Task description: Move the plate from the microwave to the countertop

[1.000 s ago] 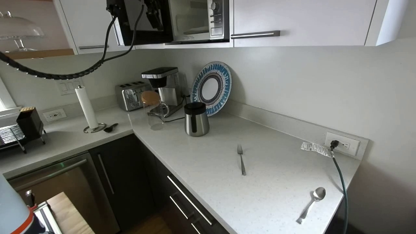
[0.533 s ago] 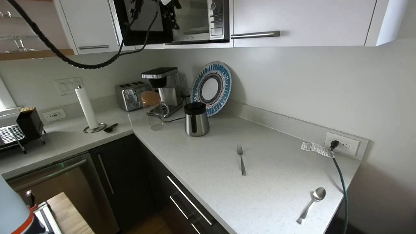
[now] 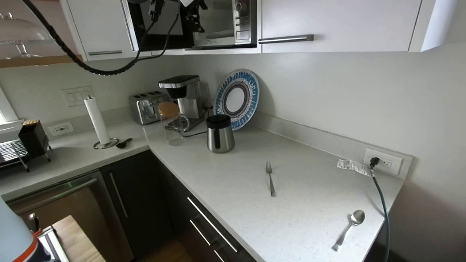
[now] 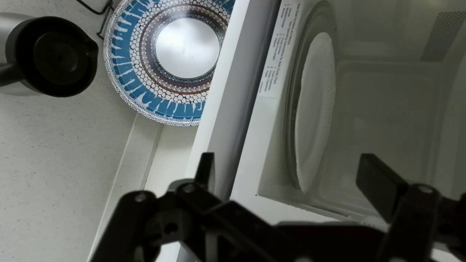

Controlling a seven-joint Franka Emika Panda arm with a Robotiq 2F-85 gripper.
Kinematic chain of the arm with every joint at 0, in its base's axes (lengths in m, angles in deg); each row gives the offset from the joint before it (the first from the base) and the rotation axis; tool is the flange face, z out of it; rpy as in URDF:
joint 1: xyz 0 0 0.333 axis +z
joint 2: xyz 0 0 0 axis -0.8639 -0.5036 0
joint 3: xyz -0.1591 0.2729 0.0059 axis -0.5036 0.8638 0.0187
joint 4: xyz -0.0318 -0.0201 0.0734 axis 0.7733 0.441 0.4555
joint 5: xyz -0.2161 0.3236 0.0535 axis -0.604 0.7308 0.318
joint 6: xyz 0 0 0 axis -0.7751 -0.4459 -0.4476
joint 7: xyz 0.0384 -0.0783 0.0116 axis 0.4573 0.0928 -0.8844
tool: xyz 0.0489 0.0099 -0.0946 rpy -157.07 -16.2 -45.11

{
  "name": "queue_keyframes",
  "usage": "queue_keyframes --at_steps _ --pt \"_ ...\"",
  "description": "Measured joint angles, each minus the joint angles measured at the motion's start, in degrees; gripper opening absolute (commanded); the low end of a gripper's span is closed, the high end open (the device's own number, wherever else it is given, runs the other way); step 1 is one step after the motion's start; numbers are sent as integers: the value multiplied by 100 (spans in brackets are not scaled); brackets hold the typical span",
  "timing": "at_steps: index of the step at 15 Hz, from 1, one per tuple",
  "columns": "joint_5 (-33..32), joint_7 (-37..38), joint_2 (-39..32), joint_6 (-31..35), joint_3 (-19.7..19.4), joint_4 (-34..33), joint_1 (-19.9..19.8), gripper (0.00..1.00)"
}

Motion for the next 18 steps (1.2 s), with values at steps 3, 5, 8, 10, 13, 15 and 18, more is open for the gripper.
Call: queue_keyframes --at_steps 3,5,8,10,13,15,18 --pt "-27 1 -88 117 26 -63 27 100" --pt "-110 21 -293 278 72 -234 49 100" --pt "-165 32 -702 377 88 -609 90 100" --pt "-165 32 -953 377 89 -887 108 94" --pt "-163 28 -1262 365 96 -1310 134 71" --pt "-163 1 -1441 306 99 -1589 135 56" --pt "-158 -40 -1681 76 98 -1951 124 51"
